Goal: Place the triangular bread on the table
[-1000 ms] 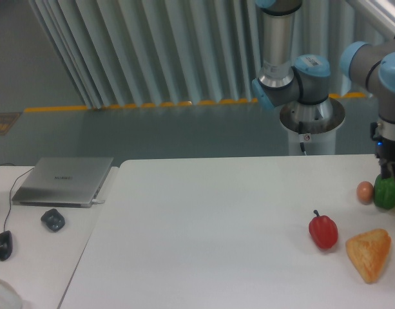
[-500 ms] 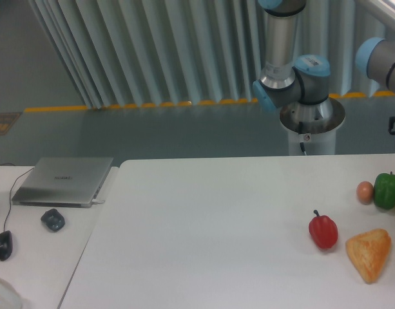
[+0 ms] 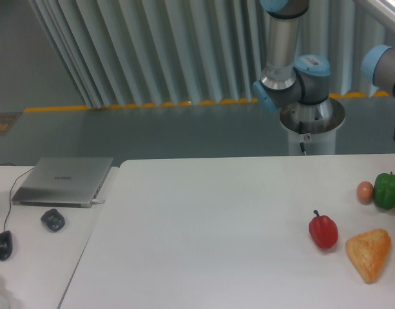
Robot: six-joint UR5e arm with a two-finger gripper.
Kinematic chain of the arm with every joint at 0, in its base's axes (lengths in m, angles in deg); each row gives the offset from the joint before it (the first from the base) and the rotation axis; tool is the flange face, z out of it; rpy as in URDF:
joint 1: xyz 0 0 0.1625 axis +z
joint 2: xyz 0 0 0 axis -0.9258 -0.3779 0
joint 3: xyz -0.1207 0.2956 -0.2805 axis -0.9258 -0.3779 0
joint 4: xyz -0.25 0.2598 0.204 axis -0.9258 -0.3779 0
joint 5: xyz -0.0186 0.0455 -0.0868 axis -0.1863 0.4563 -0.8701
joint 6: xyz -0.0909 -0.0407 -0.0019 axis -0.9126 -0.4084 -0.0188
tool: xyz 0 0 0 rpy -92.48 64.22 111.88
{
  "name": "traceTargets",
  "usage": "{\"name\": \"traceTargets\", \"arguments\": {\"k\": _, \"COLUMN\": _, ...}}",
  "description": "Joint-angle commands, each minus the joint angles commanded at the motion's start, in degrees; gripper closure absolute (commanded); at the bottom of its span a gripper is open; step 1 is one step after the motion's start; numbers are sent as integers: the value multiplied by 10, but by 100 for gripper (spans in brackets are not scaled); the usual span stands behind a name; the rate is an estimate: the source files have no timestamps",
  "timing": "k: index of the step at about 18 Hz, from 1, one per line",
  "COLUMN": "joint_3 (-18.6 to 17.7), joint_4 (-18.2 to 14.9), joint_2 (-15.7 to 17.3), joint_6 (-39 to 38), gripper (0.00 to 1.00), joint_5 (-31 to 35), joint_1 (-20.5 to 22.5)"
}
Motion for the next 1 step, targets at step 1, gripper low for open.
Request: {"name": "traceTargets", "arguments": {"k": 1, "joint_3": 0, "joint_4": 0, "joint_2": 0, "joint_6": 0, "gripper": 0, "joint_5": 0, "joint_1": 0}}
